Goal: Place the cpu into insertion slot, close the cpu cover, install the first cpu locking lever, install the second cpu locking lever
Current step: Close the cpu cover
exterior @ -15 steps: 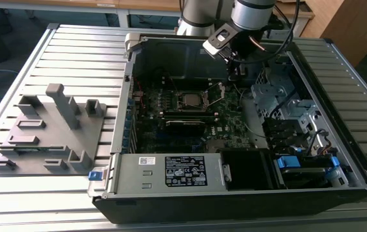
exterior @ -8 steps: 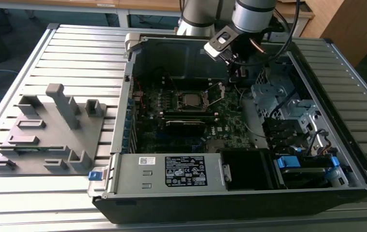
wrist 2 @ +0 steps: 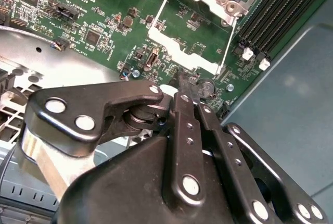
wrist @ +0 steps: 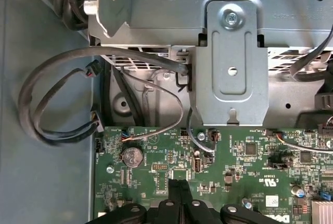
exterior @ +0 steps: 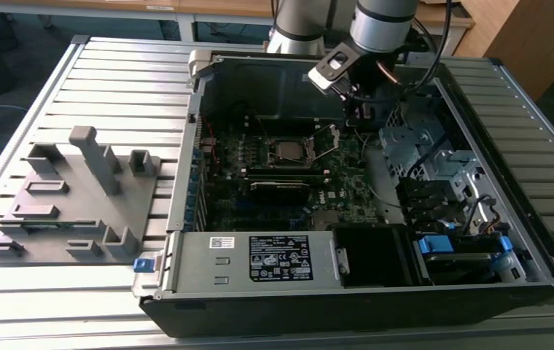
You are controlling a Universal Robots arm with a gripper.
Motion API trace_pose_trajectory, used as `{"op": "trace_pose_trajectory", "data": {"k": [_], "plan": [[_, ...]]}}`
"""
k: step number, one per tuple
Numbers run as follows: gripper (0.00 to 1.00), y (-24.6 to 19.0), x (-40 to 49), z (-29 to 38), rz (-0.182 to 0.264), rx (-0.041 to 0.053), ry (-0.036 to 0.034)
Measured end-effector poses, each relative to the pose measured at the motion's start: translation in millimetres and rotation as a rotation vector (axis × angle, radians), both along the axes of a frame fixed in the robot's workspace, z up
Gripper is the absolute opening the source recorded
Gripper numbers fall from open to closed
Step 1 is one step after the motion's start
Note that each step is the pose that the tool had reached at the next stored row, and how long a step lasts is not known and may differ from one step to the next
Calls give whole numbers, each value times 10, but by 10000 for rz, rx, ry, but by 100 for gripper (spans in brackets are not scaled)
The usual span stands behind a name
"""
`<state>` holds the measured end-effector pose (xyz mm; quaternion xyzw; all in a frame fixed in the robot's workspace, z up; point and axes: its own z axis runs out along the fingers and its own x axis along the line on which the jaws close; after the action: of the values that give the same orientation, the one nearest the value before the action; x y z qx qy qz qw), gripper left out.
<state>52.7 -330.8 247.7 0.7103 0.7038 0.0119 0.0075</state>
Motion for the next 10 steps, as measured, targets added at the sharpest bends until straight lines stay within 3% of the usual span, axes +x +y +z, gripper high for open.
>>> {"op": "trace_pose_trajectory", "data": {"k": [10], "plan": [[10,-1,5,-58,0,-3,1]]}}
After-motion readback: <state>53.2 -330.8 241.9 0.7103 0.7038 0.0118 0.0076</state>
